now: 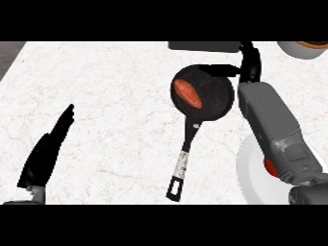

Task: Pick the sweet potato from the plate and place it in the pan

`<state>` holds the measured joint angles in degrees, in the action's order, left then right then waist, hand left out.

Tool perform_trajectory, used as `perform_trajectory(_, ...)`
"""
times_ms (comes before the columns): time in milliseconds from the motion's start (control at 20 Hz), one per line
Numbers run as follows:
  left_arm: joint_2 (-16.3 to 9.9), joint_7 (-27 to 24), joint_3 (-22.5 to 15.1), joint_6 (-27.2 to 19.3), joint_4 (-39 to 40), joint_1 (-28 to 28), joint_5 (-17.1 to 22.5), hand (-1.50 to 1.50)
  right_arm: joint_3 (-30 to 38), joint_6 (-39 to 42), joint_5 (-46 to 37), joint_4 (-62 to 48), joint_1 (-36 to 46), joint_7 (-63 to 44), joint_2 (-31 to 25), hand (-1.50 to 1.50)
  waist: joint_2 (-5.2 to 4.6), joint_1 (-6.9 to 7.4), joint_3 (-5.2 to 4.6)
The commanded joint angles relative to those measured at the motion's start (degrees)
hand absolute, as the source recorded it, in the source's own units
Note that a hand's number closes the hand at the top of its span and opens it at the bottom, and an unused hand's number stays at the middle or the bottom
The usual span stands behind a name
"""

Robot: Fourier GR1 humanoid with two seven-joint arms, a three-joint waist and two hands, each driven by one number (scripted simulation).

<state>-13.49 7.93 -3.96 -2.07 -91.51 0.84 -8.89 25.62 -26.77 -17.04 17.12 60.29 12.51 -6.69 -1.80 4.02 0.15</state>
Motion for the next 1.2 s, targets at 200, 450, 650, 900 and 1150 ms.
perform_trajectory(200, -2.4, -0.9, 3.3, 2.2, -0.5, 1.7, 2.3, 0.0, 4.3, 6.7, 3.7, -0.6, -5.1, 8.9, -10.6, -1.5, 0.8, -1.48, -0.04)
perform_trajectory(450, 1.2, 0.0, 0.3, -0.9, -0.7, 2.7, -1.0, 0.0, 5.2, 13.2, 5.1, -0.8, -14.2, 17.7, -15.2, -1.5, 1.16, -2.69, -0.03)
perform_trajectory(650, -1.5, 3.5, 3.5, 2.5, -3.2, 0.7, 2.6, 0.0, 6.8, 18.0, 6.5, -2.9, -13.3, 16.7, -22.3, -1.5, 1.0, -2.22, 0.0)
perform_trajectory(900, -0.5, 3.8, 2.4, 1.4, -6.1, 3.8, 0.4, 0.0, 6.1, 23.6, 6.6, -3.8, -18.2, 20.6, -25.7, -1.5, 1.33, -2.52, -0.01)
perform_trajectory(1150, -0.4, -0.9, 3.6, 2.6, -0.1, 2.4, 0.7, 0.0, 6.1, 28.8, 6.8, -5.4, -17.4, 20.1, -30.9, -1.5, 1.09, -2.29, 0.0)
